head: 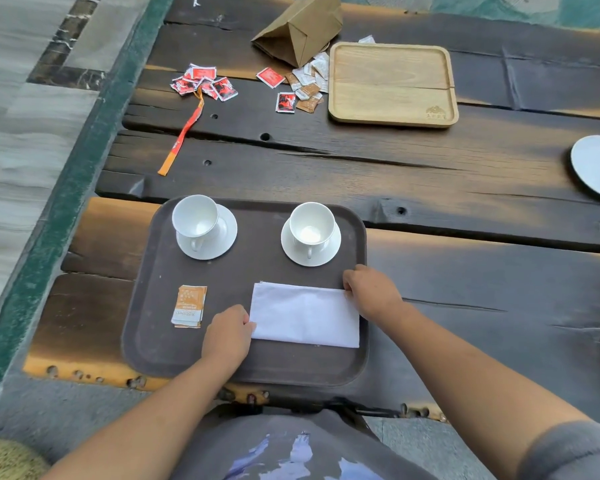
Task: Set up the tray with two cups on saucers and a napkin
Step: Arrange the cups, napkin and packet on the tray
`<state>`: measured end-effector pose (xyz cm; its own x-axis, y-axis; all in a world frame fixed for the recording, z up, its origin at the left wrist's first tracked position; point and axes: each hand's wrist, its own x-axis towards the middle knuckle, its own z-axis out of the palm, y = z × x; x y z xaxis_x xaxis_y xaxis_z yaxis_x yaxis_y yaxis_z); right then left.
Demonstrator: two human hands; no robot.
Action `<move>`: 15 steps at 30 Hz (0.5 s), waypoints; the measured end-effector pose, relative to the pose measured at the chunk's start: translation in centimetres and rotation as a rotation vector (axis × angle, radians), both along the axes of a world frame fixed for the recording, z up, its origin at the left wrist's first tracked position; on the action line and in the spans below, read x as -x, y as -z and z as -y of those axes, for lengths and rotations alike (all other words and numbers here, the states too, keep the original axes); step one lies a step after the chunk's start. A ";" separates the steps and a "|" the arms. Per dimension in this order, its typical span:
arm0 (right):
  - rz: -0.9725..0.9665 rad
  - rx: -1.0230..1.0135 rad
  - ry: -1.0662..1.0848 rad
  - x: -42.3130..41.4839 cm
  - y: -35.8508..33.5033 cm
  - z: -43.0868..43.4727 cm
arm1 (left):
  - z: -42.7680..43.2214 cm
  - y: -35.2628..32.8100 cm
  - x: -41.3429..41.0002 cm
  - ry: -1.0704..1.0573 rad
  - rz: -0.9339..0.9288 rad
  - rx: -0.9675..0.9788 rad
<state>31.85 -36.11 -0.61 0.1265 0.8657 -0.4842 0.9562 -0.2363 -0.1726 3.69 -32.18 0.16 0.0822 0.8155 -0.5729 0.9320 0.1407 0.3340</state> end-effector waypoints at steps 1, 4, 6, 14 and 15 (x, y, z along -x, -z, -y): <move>-0.002 0.001 0.006 0.0 0.0 0.1 | 0.1 -0.1 0.1 0.011 -0.003 0.004; -0.006 0.008 0.012 0.1 0.0 0.3 | 0.3 -0.2 0.2 0.021 -0.001 0.016; -0.015 0.009 0.019 0.2 -0.1 0.5 | 0.4 -0.2 0.3 -0.002 0.014 0.019; -0.026 0.021 0.031 0.4 -0.5 1.0 | 1.1 0.0 0.6 -0.024 0.026 0.043; -0.027 0.022 0.031 0.4 -0.5 0.9 | 1.1 0.0 0.6 -0.028 0.027 0.043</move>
